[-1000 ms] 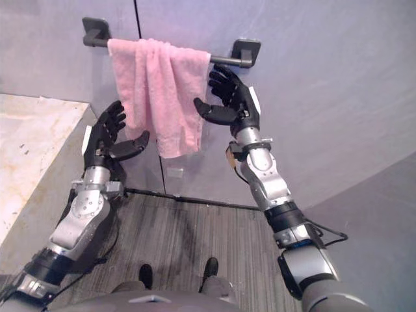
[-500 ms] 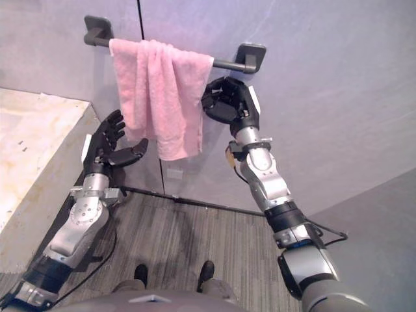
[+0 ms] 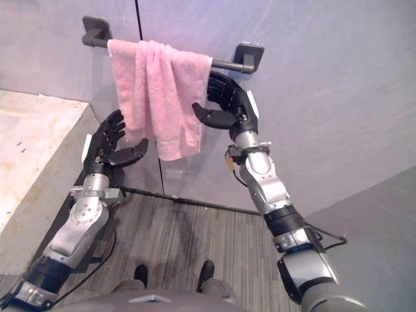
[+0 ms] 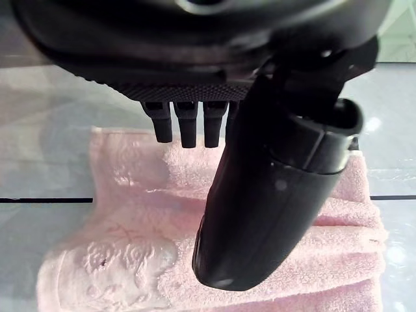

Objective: Organize the bathroom.

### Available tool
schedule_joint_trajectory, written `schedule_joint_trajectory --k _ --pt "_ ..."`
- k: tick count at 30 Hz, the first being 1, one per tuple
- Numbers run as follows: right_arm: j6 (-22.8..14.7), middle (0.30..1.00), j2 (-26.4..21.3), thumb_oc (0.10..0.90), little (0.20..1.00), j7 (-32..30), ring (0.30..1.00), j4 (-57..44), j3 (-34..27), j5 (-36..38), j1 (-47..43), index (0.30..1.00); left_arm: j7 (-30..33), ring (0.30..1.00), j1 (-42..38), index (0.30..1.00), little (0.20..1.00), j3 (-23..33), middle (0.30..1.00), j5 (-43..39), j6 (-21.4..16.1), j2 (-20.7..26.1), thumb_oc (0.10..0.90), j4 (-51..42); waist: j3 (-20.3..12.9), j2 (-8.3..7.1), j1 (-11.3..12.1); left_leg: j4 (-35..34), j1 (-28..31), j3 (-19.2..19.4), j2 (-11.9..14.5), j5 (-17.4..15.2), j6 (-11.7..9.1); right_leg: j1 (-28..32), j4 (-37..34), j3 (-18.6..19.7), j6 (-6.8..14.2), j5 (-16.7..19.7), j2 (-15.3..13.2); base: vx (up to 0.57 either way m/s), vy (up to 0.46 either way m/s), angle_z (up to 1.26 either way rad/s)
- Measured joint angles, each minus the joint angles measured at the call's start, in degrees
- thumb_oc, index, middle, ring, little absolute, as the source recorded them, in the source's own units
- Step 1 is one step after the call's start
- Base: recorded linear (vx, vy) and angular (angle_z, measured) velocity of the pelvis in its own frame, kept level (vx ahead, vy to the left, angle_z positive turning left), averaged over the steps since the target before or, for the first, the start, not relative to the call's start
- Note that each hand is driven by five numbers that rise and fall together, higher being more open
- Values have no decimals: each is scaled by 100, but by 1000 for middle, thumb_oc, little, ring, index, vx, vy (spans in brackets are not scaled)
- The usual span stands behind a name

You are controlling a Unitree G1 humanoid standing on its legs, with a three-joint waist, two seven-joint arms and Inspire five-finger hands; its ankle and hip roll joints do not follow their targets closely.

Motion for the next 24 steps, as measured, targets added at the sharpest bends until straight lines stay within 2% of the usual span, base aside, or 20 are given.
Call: schedule_joint_trajectory --k 9,19,20,21,23,24 --pt "32 900 12 800 900 200 900 2 45 -1 210 900 51 900 0 900 900 -2 900 3 0 -15 800 0 0 0 -37 -2 50 100 -15 -16 22 3 0 90 3 -1 -12 -5 11 -5" --pt "33 900 6 800 900 12 900 123 90 8 144 900 146 900 4 900 900 2 900 2 2 -15 800 0 -1 2 16 -16 50 8 -16 -14 21 61 -1 -14 7 -6 -22 10 0 4" --pt "32 855 3 770 855 -39 855 131 90 8 142 855 141 900 7 900 900 3 900 2 2 -11 800 0 -1 2 22 -15 45 -13 -16 -14 21 72 -2 -36 10 -9 -24 17 -1 9" --pt "33 721 1 681 721 -75 721 136 93 9 142 721 133 900 21 900 900 7 900 2 2 -2 800 0 -2 3 33 -15 46 -25 -16 -12 21 81 -2 -47 13 -13 -26 17 -1 8" --pt "33 613 -4 609 613 -92 613 146 95 9 141 613 132 900 44 900 900 15 900 0 2 -2 800 0 -2 3 49 -14 45 -37 -18 -7 22 87 -2 -59 16 -20 -29 7 -1 3" --pt "32 608 -4 605 608 -99 608 147 95 10 138 608 123 900 52 900 900 23 900 -1 2 -2 800 0 -2 3 63 -14 44 -40 -21 -4 23 87 -2 -61 10 -29 -32 0 0 0"
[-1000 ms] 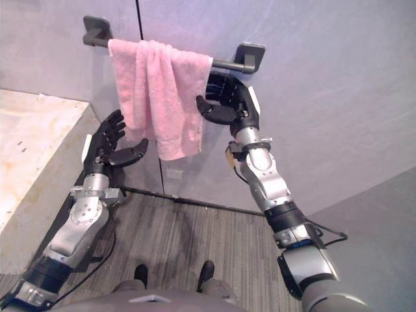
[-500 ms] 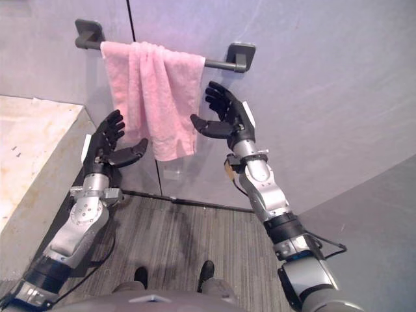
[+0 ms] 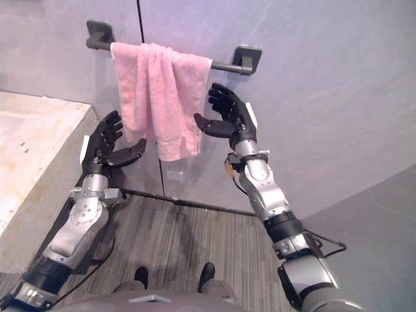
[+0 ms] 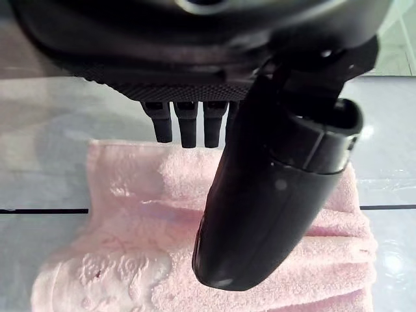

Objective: Organize the bathroom.

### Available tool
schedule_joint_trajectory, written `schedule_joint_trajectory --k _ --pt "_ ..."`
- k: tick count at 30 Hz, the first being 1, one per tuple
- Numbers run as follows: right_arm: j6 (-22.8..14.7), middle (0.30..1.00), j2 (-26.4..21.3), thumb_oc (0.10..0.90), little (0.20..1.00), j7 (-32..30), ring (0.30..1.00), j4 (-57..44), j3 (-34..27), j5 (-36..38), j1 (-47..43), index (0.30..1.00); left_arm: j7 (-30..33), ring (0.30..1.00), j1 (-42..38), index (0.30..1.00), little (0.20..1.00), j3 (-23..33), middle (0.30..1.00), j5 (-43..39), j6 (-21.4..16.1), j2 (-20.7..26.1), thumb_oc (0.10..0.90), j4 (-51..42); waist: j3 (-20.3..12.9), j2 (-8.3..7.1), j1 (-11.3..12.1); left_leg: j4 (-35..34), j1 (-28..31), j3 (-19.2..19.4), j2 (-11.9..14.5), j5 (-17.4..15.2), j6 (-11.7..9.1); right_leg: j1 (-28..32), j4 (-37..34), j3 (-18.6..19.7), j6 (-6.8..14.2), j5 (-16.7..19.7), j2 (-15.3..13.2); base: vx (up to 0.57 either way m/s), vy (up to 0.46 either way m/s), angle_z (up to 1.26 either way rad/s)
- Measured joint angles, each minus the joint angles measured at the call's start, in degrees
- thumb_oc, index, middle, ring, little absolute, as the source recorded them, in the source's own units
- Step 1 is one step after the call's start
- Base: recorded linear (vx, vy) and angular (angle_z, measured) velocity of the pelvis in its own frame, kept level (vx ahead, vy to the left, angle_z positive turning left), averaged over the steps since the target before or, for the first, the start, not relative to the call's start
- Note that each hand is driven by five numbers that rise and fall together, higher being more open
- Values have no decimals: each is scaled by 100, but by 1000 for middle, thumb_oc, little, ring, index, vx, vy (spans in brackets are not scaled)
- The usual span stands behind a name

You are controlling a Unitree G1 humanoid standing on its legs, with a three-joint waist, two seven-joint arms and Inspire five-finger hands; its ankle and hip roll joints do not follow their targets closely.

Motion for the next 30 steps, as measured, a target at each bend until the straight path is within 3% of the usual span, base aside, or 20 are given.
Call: schedule_joint_trajectory --k 3,5,11,15,17,20,26,30 --pt "0 547 0 565 547 -7 547 0 2 0 -51 547 -19 900 3 900 900 1 900 0 0 0 800 0 0 1 35 10 -3 -8 -4 3 3 0 0 0 -5 -4 -3 0 0 0" --pt "0 425 0 483 425 -15 425 0 3 0 -154 425 -34 900 3 900 900 0 900 0 0 -1 800 0 -1 1 82 13 -7 -17 -9 4 4 0 0 0 -9 -1 -8 0 0 0" --pt "-1 429 0 486 429 11 429 0 5 0 -302 429 30 900 5 900 900 40 900 0 0 0 800 0 -4 -3 139 16 -5 -40 -38 6 9 16 1 -16 -31 17 -32 2 3 2" --pt "-1 371 0 447 371 29 371 1 47 1 -314 371 283 900 -30 900 900 175 900 20 0 4 800 7 -4 -3 93 17 16 -33 -40 5 10 17 2 -7 -34 19 -33 0 0 0" --pt "-2 307 1 405 307 28 307 20 64 3 -343 307 466 900 -225 900 900 245 900 15 8 9 800 91 -5 -2 71 17 30 -22 -40 5 10 21 2 5 -34 20 -32 0 0 0" --pt "-5 300 12 400 300 36 300 310 172 8 -602 300 517 900 -661 900 900 274 900 11 12 53 800 372 -11 -3 55 15 71 10 -40 5 10 54 2 29 -31 25 -32 20 22 -5" --pt "-11 300 218 400 300 237 300 554 421 18 -893 300 252 900 -1557 900 900 270 900 -150 147 567 800 719 -63 25 -213 15 146 144 -42 -6 23 45 2 163 -26 52 -29 21 36 -12" --pt "-16 300 276 400 300 379 300 552 541 45 -896 300 -97 900 -1946 900 900 277 900 -431 275 741 800 824 -154 134 -363 13 223 299 -52 -57 39 37 2 323 -31 61 -28 14 34 -17"
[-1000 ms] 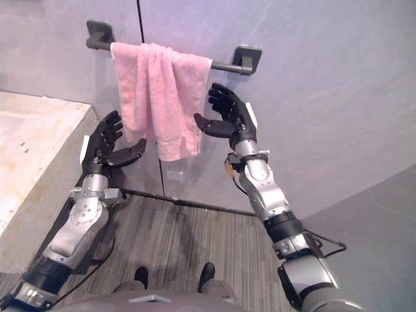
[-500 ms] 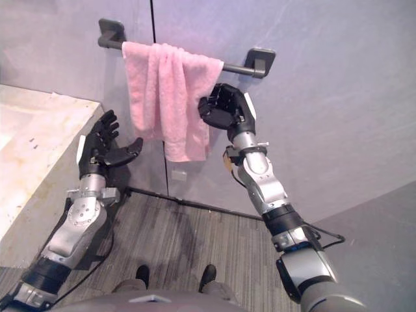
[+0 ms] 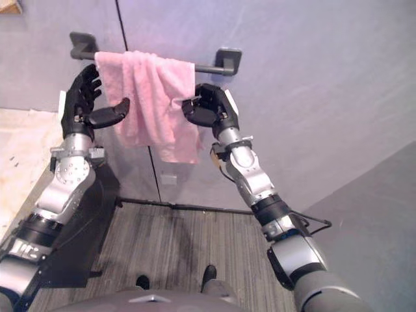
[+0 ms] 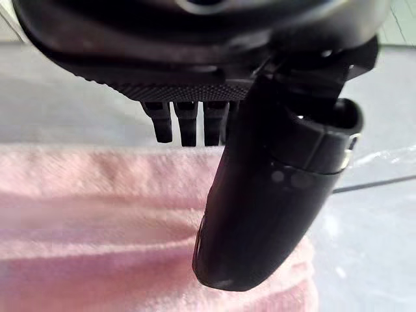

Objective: Organize the bathroom.

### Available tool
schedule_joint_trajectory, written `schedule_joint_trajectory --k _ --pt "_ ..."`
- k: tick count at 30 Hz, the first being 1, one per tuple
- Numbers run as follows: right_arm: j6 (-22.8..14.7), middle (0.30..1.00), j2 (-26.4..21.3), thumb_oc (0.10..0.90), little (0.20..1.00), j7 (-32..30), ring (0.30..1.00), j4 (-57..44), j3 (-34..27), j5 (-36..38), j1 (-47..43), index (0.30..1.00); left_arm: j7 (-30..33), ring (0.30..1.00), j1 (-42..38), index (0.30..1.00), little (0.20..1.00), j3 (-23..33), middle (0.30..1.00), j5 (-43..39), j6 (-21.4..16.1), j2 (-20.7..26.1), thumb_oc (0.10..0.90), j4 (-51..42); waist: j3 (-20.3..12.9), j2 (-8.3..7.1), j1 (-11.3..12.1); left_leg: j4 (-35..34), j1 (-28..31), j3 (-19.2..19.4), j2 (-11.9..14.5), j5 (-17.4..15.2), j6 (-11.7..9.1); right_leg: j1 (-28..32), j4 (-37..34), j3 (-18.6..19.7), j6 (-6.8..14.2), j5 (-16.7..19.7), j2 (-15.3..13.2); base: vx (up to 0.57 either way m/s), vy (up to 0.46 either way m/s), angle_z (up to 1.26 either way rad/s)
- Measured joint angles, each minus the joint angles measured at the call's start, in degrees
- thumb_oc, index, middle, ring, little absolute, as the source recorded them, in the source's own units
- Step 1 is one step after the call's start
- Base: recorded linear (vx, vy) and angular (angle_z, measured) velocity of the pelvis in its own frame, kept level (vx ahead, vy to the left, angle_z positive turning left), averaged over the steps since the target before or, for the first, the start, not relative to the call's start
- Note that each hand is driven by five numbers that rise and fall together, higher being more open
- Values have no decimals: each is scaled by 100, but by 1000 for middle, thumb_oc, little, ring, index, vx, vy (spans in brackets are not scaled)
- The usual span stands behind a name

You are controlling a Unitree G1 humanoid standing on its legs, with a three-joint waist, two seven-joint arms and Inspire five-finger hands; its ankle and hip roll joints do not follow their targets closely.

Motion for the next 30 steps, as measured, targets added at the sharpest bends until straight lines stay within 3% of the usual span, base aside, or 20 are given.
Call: schedule_joint_trajectory --k 1,3,5,6,7,8,9,10,11,12,13,15,17,18,19,25,30 --pt "0 300 1 400 300 33 300 0 26 0 -1 300 -70 900 -67 900 900 -15 900 -19 12 0 800 89 -24 37 -28 0 9 28 -1 -15 1 -6 0 20 0 0 0 19 36 -15" --pt "2 300 -18 400 300 58 300 11 34 -2 3 300 -61 829 -73 829 829 -19 829 -56 18 18 753 205 -61 99 -37 0 24 42 -3 -21 5 -11 0 35 -5 3 2 9 16 -4" --pt "2 300 -17 400 300 92 300 12 75 -1 2 300 -206 693 -91 693 693 -20 693 -168 27 66 662 301 -88 129 -24 0 27 43 -3 -21 5 -10 0 37 -5 4 3 0 0 0" --pt "2 300 -4 400 300 104 300 12 88 0 2 300 -261 542 -100 542 542 -19 542 -218 93 81 562 322 -113 139 -17 -2 27 45 -5 -22 5 -11 0 40 -5 4 2 0 0 0" --pt "1 300 2 400 300 114 300 19 92 0 2 300 -293 495 -101 495 495 -22 495 -247 149 104 530 347 -135 137 -17 -2 29 49 -6 -23 5 -13 0 44 -5 3 1 0 0 0" --pt "1 300 2 400 300 114 300 19 92 0 2 300 -293 512 -101 512 512 -22 512 -247 149 104 541 347 -135 137 -17 -2 29 49 -6 -23 5 -13 0 44 -5 3 1 7 11 -5" --pt "1 300 4 400 300 121 300 52 95 -1 1 300 -366 573 -103 573 573 -41 573 -265 272 155 582 496 -179 123 -27 -3 38 80 -7 -27 6 -19 0 71 -5 3 1 4 6 -7" --pt "2 300 4 400 300 121 300 54 95 -2 1 300 -368 712 -103 712 712 -42 712 -265 279 155 675 552 -180 122 -28 -3 45 96 -8 -28 5 -19 0 83 -5 3 1 5 8 -11" --pt "2 300 4 400 300 121 300 54 95 -2 1 300 -384 552 -103 552 552 -49 552 -270 296 155 568 643 -181 121 -31 -3 54 114 -9 -31 6 -20 -1 103 -5 4 1 7 8 -7" --pt "1 300 4 400 300 121 300 54 95 -2 2 300 -389 465 -103 465 465 -53 465 -277 341 155 510 679 -182 120 -37 -3 56 118 -9 -32 6 -22 -1 110 -5 4 2 7 9 -5" --pt "1 300 4 400 300 121 300 54 95 -4 2 300 -390 451 -103 451 451 -58 451 -292 368 154 500 685 -182 120 -36 -3 55 118 -9 -33 5 -22 -1 110 -5 4 2 0 0 0" --pt "2 300 4 400 300 121 300 54 106 -18 3 300 -400 672 -102 672 672 -65 672 -294 377 152 648 686 -182 119 -25 -3 54 118 -9 -35 5 -24 -1 109 -5 4 2 0 0 0" --pt "2 300 4 400 300 121 300 54 127 -21 4 300 -400 672 -102 672 672 -65 672 -294 378 152 648 685 -182 119 -20 -3 56 117 -10 -37 5 -22 0 109 -5 4 2 0 0 0" --pt "2 300 4 400 300 121 300 54 131 -22 4 300 -400 742 -102 742 742 -65 742 -294 381 152 695 685 -183 118 -15 -3 55 117 -11 -38 5 -23 0 108 -5 4 2 0 0 0" --pt "2 300 4 400 300 121 300 54 131 -27 6 300 -399 900 -98 900 900 -64 900 -293 383 152 800 685 -183 118 -8 -3 54 116 -11 -39 5 -22 0 107 -5 5 2 0 0 0" --pt "2 300 4 400 300 121 300 55 128 -43 8 300 -458 900 -79 900 900 -61 900 -293 384 151 800 681 -183 117 3 -9 54 110 -11 -39 5 -18 0 97 -5 4 1 0 0 0" --pt "2 300 3 400 300 119 300 67 123 -43 8 300 -904 900 -73 900 900 72 900 -509 454 167 800 678 -186 112 18 -16 56 100 -11 -39 5 -11 -1 86 -5 4 0 0 0 0"
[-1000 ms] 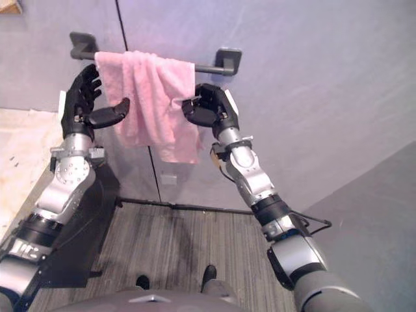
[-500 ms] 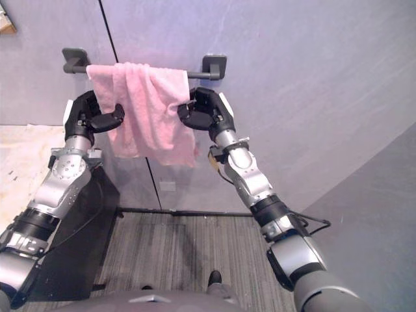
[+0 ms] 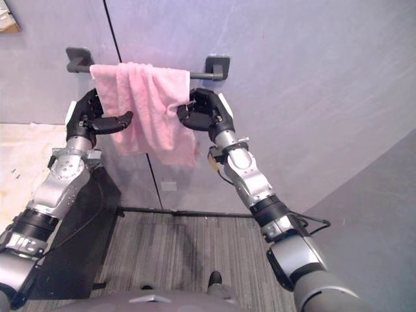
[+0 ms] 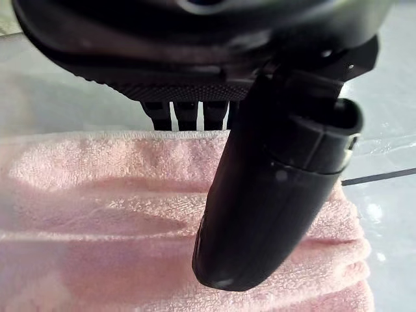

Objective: Organize the bathroom.

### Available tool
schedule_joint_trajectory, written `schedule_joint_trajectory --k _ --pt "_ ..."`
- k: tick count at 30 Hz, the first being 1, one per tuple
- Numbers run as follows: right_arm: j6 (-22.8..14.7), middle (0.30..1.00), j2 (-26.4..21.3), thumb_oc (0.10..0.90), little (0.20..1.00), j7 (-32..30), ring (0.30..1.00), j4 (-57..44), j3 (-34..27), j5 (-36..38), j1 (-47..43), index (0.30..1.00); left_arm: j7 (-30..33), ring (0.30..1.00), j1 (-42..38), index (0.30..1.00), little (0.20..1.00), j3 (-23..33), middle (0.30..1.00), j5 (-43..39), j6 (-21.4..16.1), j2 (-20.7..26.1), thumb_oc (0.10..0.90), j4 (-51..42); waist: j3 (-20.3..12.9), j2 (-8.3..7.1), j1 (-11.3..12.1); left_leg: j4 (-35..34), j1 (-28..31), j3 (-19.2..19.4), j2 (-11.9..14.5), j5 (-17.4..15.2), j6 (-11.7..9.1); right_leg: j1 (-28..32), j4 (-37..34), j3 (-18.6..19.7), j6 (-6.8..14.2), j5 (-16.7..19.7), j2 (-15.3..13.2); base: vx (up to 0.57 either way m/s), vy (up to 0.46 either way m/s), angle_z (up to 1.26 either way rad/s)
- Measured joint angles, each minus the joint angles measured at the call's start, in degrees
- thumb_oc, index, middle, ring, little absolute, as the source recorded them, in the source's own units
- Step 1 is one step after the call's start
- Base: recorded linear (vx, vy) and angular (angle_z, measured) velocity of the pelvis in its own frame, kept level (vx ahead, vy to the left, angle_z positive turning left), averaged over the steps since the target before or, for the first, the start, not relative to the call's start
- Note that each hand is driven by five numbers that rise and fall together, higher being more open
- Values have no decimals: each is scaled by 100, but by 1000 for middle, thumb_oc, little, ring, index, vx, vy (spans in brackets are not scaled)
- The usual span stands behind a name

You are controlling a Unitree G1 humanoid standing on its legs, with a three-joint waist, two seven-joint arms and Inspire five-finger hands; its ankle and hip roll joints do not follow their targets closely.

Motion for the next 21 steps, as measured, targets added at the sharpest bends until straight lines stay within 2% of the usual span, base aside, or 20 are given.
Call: schedule_joint_trajectory --k 10,16,21 --pt "0 300 -3 400 300 22 300 36 -9 0 7 300 -765 900 -2 900 900 129 900 -690 303 557 800 0 -6 -5 -18 1 15 19 -7 -1 0 2 0 24 0 0 -4 1 3 0" --pt "0 300 -2 400 300 26 300 36 -15 -2 16 300 -1093 900 -2 900 900 248 900 -1123 525 615 800 0 -8 -3 -13 1 17 20 -7 -1 0 2 0 26 0 0 -4 0 0 0" --pt "0 300 -3 400 300 45 300 40 -16 -2 18 300 -1289 900 -2 900 900 247 900 -1133 570 774 800 51 -14 8 -21 10 17 23 -7 -1 0 2 0 28 0 0 -4 0 0 0"
